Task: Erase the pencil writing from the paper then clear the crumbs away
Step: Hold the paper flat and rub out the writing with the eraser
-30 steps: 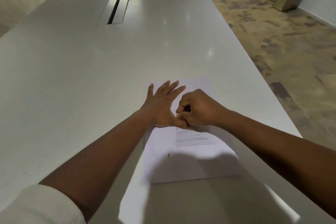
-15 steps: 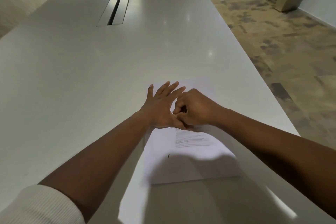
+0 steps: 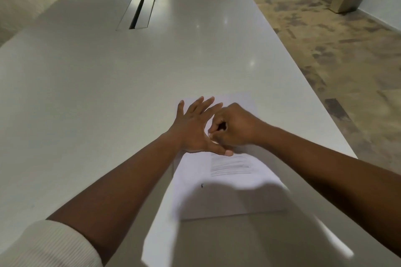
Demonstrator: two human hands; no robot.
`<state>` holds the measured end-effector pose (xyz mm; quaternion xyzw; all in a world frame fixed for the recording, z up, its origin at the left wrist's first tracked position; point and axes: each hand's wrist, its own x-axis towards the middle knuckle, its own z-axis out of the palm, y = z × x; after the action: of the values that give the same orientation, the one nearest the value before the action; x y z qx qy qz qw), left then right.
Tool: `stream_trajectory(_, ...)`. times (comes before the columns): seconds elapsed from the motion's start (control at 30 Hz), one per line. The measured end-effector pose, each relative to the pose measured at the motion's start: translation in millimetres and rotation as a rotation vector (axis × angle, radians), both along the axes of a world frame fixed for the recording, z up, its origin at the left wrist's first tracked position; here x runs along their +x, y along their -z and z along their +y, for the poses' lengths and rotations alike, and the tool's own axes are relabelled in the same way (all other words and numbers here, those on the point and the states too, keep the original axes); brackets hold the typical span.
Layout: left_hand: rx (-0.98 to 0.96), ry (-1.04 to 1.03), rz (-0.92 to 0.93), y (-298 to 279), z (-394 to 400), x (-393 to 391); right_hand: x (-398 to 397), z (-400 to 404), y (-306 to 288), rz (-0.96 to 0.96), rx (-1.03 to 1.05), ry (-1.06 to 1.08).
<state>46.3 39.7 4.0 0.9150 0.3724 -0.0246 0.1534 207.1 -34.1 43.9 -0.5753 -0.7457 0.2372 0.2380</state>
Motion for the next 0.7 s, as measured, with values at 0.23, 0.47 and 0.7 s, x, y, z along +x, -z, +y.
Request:
stream_trajectory(0.23,-0.023,0.001,-0.016,-1,0,-1,17,11,3,-0.01,0.041,0.225)
stream_trajectory(0.47,-0.026,-0.001,-0.005,-2,-1,0,20,8,-3,-0.044,0.053,0.187)
stream_trajectory(0.7,-0.011,0.011,0.024,-4,-1,1,11,-9,0,-0.019,-0.008,0.027)
